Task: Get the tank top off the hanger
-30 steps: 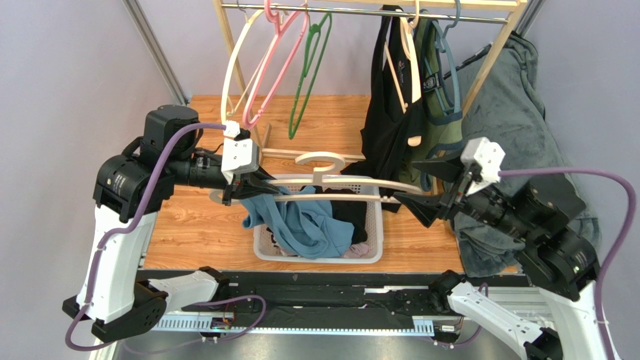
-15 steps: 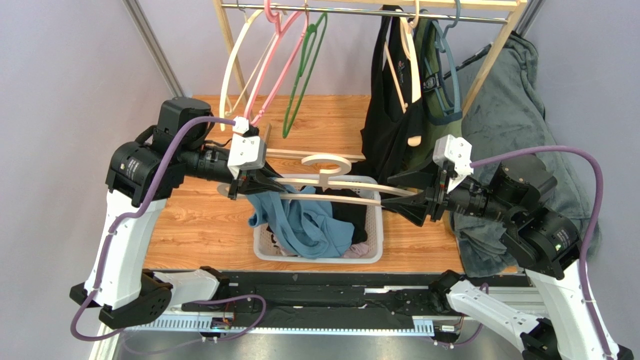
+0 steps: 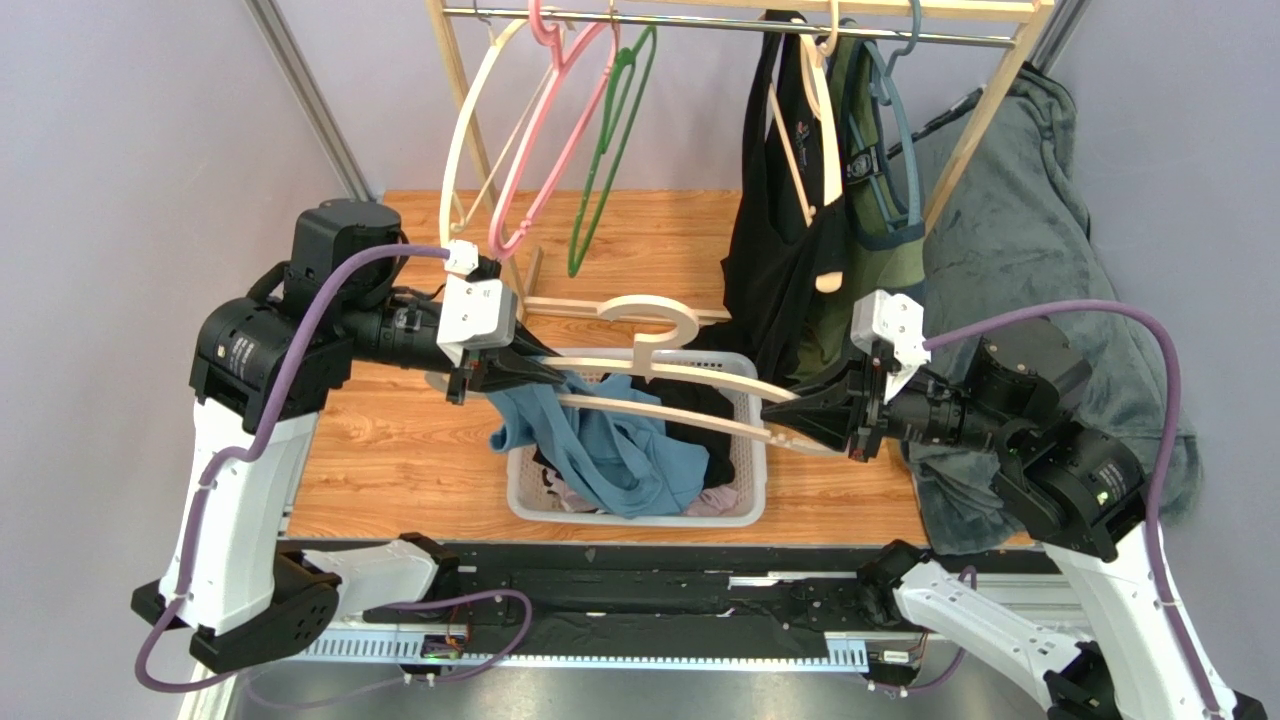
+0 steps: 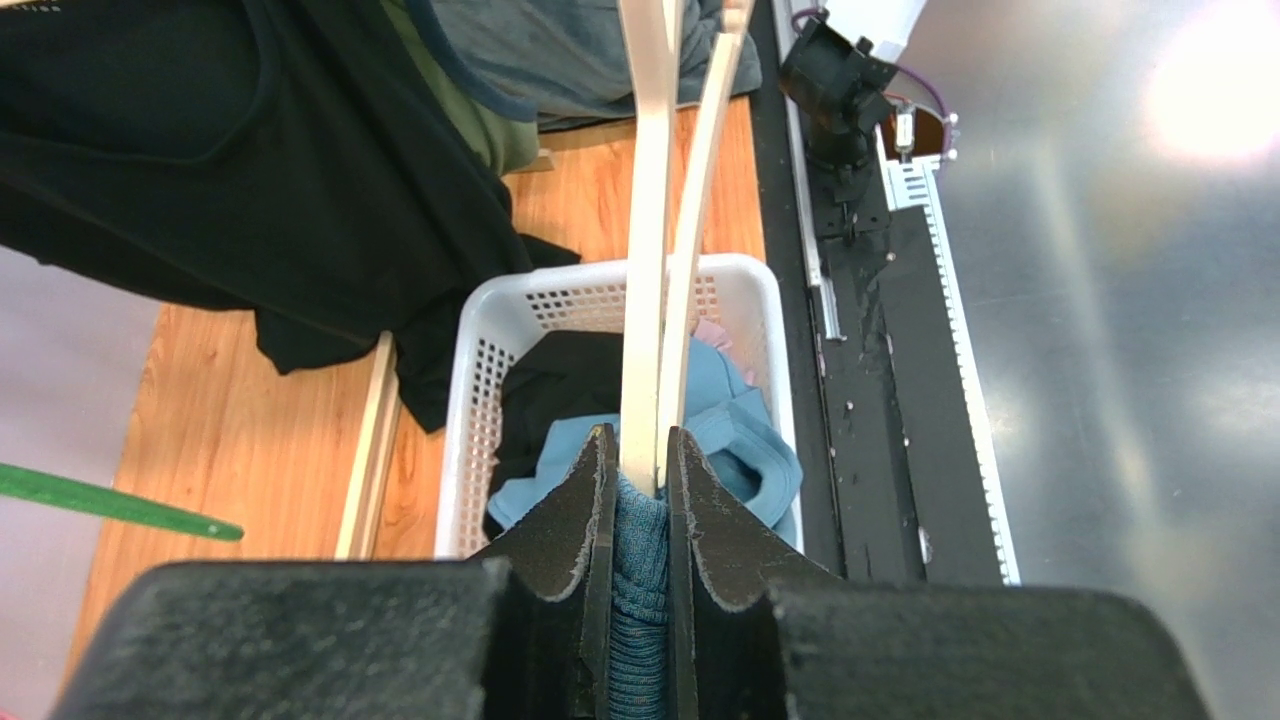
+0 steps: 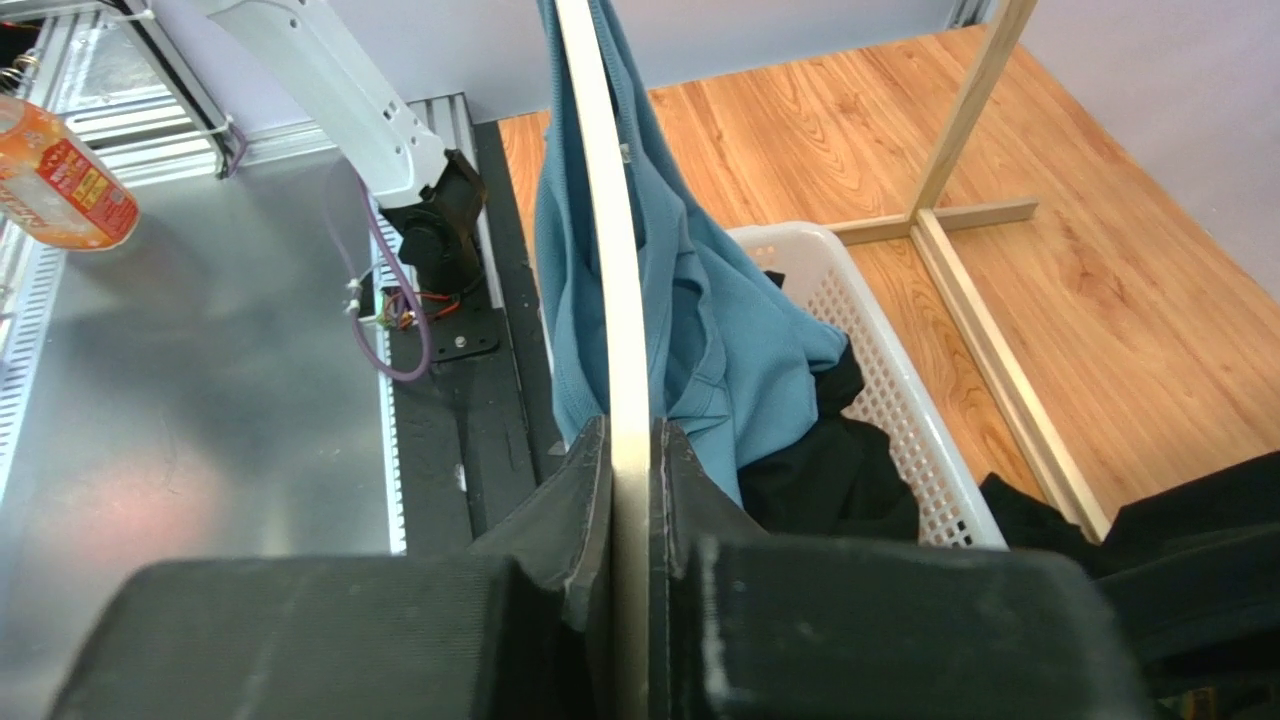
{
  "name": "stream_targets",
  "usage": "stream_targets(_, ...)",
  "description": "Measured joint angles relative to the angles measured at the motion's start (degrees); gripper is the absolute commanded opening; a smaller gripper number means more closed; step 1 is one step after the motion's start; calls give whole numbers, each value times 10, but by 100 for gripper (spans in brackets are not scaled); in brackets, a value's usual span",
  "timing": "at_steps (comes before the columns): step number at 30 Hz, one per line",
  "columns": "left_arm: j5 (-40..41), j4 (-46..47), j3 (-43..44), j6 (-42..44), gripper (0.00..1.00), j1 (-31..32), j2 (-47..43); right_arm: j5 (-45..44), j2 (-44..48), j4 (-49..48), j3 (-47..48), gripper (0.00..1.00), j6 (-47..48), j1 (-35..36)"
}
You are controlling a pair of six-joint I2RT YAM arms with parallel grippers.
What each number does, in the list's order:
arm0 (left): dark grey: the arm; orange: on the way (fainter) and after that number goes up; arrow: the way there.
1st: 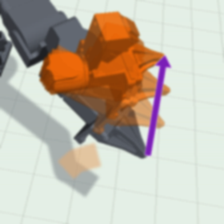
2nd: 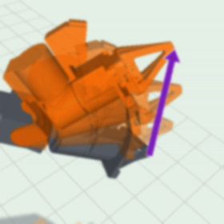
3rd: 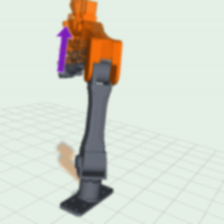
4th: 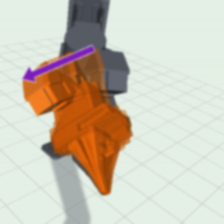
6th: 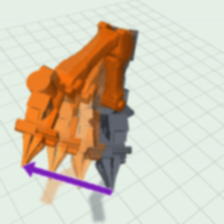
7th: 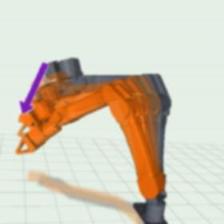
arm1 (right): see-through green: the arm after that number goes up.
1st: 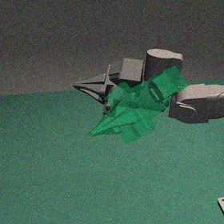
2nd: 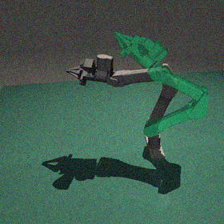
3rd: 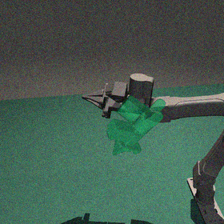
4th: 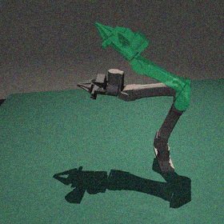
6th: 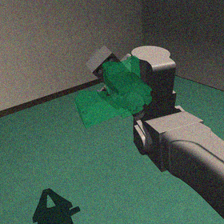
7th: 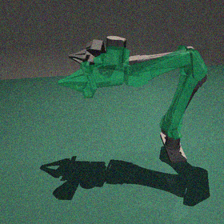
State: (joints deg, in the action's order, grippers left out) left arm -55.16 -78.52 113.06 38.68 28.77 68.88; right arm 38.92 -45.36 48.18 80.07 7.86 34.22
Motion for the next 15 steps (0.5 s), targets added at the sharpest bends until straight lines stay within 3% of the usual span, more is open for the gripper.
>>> stream_targets(3, 5, 32, -28, -27, 54, 1, -15, 6, 11, 1, -6, 0, -4, 1)
stream_targets(4, 12, 48, -38, -40, 88, 2, -21, 6, 14, 3, -6, 0, -7, 1)
stream_targets(5, 26, 61, -41, -59, 94, 2, -25, 2, 18, 4, -6, 0, -13, 1)
stream_targets(15, 188, 169, -13, -157, 95, 0, -37, -93, 57, 19, -7, 0, -49, -2)
